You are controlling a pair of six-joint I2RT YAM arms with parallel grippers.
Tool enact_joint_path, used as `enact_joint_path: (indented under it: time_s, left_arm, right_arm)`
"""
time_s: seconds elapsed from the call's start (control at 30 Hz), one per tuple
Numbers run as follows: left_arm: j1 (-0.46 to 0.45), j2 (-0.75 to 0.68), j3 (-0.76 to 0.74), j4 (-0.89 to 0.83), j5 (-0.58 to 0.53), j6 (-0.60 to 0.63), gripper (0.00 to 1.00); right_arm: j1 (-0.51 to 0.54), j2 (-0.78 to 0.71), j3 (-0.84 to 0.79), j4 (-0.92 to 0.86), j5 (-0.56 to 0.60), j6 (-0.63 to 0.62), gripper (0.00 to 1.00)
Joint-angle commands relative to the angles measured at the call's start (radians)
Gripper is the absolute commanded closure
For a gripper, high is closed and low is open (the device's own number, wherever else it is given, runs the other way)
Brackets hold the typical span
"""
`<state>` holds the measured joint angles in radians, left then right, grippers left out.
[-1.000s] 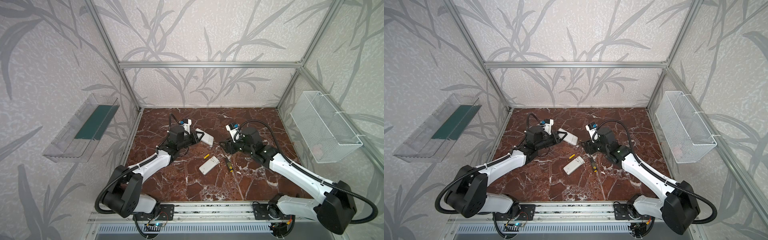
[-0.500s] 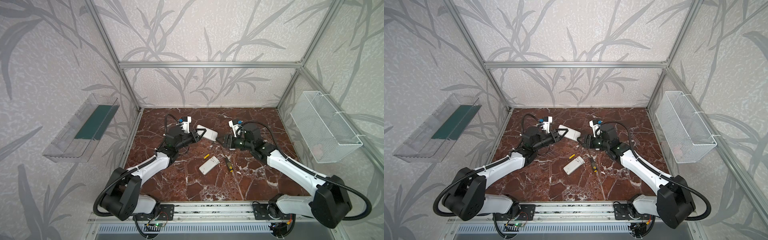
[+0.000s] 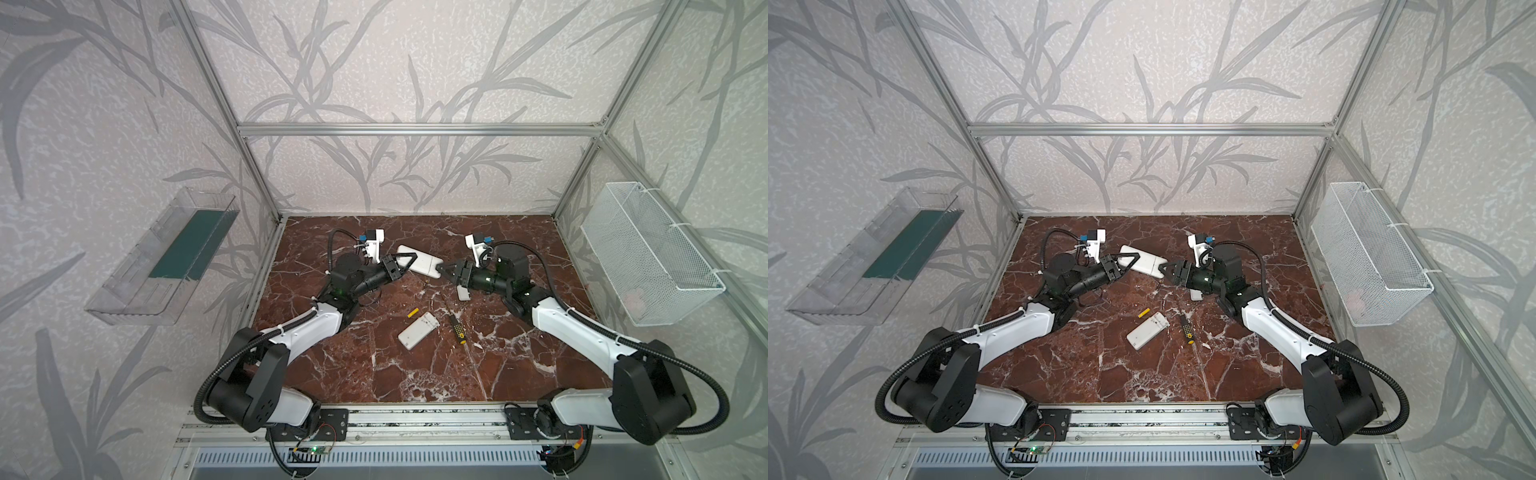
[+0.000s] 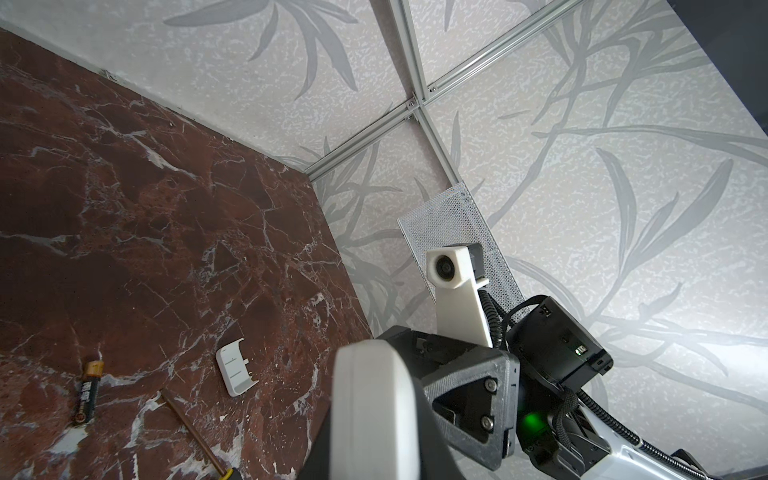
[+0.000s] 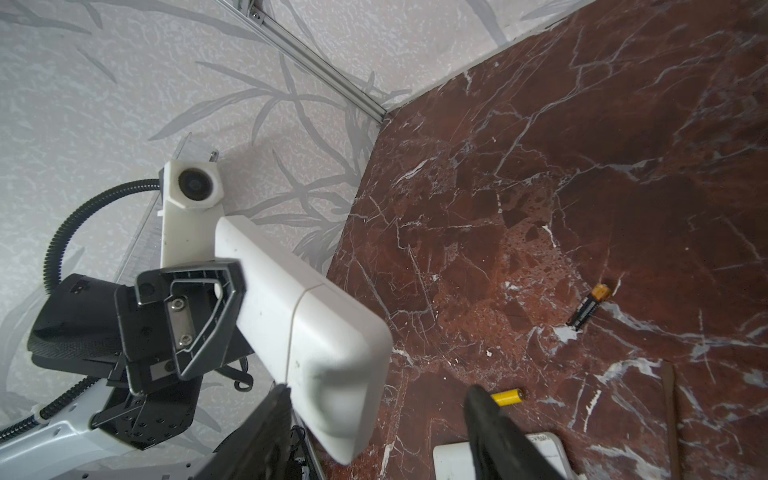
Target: Unload the batteries from the remote control
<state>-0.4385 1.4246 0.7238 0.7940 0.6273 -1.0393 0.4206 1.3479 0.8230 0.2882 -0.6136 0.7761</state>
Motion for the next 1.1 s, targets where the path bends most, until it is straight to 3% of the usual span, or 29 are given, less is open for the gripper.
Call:
enact_joint_path:
  time_s: [0.0, 0.57, 0.7, 0.97, 1.07]
  left_arm:
    - [0.0, -0.01, -0.011, 0.047, 0.006, -0.018, 1.0]
    - [-0.008, -0.008, -0.018, 0.053, 0.03, -0.021, 1.0]
    - [-0.007, -0.005, -0.017, 0.058, 0.025, -0.021, 1.0]
    - [-0.006, -0.023, -0.015, 0.045, 0.008, -0.005, 1.0]
    - [-0.006, -0.025, -0.014, 0.034, 0.006, 0.001, 1.0]
  right_arm:
    - [0.003, 0.005, 0.035, 0.041, -0.038, -0.003, 0.35]
    - [0.034, 0.089, 0.073, 0.093, -0.04, -0.011, 0.46]
    - [0.036, 0.093, 0.072, 0.104, -0.049, -0.004, 0.58]
    - [0.034, 0.034, 0.05, -0.014, 0.007, -0.076, 0.73]
    - [0.035, 0.022, 0.044, -0.024, 0.008, -0.085, 0.73]
